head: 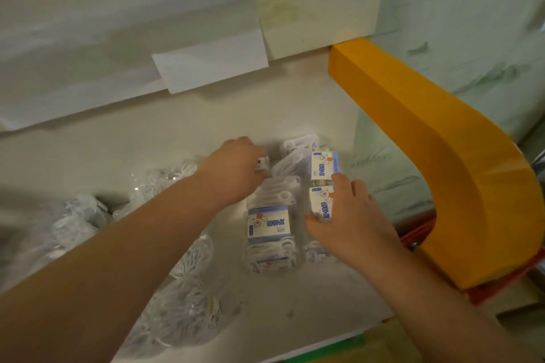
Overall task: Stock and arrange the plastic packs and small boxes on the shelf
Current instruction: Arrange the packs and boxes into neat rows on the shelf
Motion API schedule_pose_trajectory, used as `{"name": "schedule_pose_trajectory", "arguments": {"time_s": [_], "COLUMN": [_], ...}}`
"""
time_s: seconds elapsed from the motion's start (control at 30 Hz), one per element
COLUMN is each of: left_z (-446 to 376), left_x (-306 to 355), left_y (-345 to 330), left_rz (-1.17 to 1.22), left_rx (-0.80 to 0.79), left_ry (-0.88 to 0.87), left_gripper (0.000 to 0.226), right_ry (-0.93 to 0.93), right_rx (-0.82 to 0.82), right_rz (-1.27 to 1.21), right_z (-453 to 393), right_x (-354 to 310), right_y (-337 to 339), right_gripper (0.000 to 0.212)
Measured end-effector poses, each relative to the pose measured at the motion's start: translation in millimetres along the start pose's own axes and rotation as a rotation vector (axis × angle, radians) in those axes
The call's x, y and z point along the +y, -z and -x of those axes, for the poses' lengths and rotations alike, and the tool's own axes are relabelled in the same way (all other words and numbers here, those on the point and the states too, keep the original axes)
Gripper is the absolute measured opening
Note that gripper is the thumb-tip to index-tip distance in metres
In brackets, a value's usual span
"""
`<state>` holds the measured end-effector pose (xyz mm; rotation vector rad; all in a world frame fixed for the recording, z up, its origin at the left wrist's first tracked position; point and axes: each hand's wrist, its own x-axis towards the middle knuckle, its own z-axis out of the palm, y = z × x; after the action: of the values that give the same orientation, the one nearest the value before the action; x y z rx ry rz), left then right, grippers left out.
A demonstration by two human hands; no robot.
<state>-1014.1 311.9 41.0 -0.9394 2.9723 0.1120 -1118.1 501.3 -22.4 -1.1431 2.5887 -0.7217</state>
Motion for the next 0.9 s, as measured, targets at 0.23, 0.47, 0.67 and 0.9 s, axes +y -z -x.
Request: {"name": "schedule_pose_trajectory", "arguments": {"time_s": [0.23, 0.47, 0.67, 0.9], "left_z": [31, 39, 43, 54], "left_x": [4, -2, -1, 1], "left_y": [-1, -13, -15, -14], "left_rz": [0.036, -0.079, -0.072, -0.082], "left_rx": [-0.392, -0.380, -0.345, -0.372], "left_ry": [-0.151, -0.267, -0.291, -0.277], "left_gripper": [0.122, 0.129, 0.119, 0.127], "right_ry": [-0.005, 0.055, 0.113, 0.177], "right_rx": [0.015, 0.060, 0.112, 0.230], "right_rz": [0.041, 0.034, -0.018, -0.121], "right_z": [1, 9, 14, 22], "right_x": [-5, -7, -8, -13], "right_y": [2, 9, 15, 25], "right_gripper": [0.073, 0.062, 0.061, 0.061]}}
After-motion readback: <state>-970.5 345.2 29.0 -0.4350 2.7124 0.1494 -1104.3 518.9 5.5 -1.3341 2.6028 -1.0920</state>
